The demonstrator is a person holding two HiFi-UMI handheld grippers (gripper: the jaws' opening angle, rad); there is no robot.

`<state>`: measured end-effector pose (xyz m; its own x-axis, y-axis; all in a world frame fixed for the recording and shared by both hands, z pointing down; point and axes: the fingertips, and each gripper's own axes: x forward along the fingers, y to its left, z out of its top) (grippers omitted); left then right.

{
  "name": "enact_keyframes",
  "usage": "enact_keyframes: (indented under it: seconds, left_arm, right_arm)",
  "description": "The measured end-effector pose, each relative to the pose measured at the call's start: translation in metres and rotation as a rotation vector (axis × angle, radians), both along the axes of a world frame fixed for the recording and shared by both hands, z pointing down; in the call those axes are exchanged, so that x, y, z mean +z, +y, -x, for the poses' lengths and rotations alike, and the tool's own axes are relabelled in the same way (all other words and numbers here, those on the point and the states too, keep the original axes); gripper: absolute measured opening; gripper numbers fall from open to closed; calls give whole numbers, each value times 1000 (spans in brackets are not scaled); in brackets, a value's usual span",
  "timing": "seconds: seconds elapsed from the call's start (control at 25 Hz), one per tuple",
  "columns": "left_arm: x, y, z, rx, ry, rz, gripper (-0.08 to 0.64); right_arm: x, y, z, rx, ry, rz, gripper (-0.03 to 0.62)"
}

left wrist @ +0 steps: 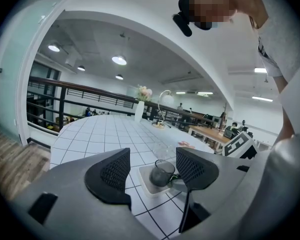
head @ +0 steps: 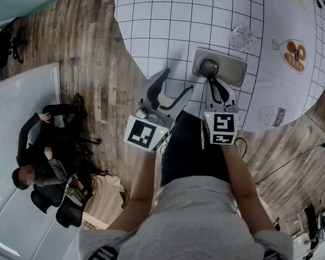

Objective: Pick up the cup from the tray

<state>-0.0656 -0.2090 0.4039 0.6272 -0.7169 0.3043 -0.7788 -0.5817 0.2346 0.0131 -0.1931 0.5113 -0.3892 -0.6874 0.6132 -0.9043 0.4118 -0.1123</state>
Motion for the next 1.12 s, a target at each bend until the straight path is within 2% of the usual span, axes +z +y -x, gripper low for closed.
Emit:
enact_keyframes:
  seconds: [0.36,0.68,0.88,1.12]
  left_arm:
    - [-2,-5,2,-10,1,-7,295]
    - [-4,-9,12,-24,-13,-14,295]
    - [-1,-13,18,-40,-11,-9,295]
    - [2,-18,21,-39,-12,-1,295]
  right_arm:
    - [-16,-8,-7,16,-34,-23,40]
    - [-46,-69,-4,5,-43,-86,40]
    - [-43,-104,1,15,-5,-65,40]
    - [-20,-118,6,18,65,-15,40]
